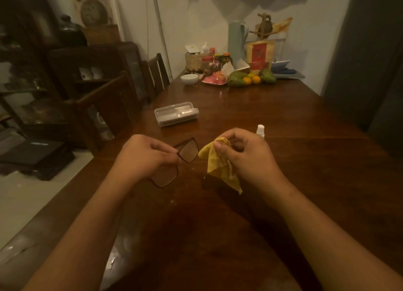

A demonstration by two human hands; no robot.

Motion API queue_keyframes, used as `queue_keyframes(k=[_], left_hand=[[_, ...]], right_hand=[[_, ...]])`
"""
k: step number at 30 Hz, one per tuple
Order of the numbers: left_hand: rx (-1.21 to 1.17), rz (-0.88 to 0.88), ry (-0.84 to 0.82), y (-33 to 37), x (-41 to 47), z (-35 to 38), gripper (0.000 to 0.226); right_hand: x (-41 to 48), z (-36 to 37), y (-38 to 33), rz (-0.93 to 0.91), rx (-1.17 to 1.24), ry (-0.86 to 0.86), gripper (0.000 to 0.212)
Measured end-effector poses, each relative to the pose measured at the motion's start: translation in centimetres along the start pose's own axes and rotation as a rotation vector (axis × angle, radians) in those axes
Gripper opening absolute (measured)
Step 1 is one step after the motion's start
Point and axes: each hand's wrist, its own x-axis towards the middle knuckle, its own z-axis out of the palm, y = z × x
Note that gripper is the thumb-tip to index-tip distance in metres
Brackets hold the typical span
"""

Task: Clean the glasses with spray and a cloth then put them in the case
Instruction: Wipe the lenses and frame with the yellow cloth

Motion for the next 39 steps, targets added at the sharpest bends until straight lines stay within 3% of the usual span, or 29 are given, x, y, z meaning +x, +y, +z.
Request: queue_keyframes(k=[5,8,12,15,19,30,33,35,39], left_hand=[[-0.342,-0.057,-0.197,-0.3,1.1,-0.8,0.007],[-0.534,-0.066,-0.28,-0.2,1.4,-0.6,0.024],[-0.769,-0.042,-0.301,-0.2,1.6,0.8,0.025],[-0.896,-0.021,-0.267,-0.3,1.6,2.2,0.021],[-0.951,0.021,-0.245,-0.5,1.4,3.3,0.019],[-0.917,0.032,-0.119,-0.8,1.1,3.4,0.008],[-0.885,0.029,-0.096,-0.8,1.0,3.5,0.007],[-0.876,0.018,-0.09,-0.8,1.0,3.5,0.009],[-0.884,-0.013,-0.092,-0.8,1.1,3.5,0.006]], right_hand=[[-0.6,1.0,-0.5,-0.049,0.11,0.031,0.015],[-1.0,1.5,-0.8,-0.123,0.124,0.013,0.019],[-1.8,2.5,-1.3,-0.269,0.124,0.055,0.022],[-2.2,3.1,-1.4,-0.493,-0.068,0.136,0.026],[-2.2,3.4,-0.8,-0.676,-0.324,0.197,0.028],[-2.1,1.7,-1.2,-0.956,-0.739,0.006,0.022],[-2.0,1.3,-1.4,-0.939,-0.823,0.144,0.019],[-1.9,1.5,-1.1,-0.88,-0.828,0.176,0.027],[-1.8,2.6,-0.2,-0.783,-0.713,-0.053,0.037]])
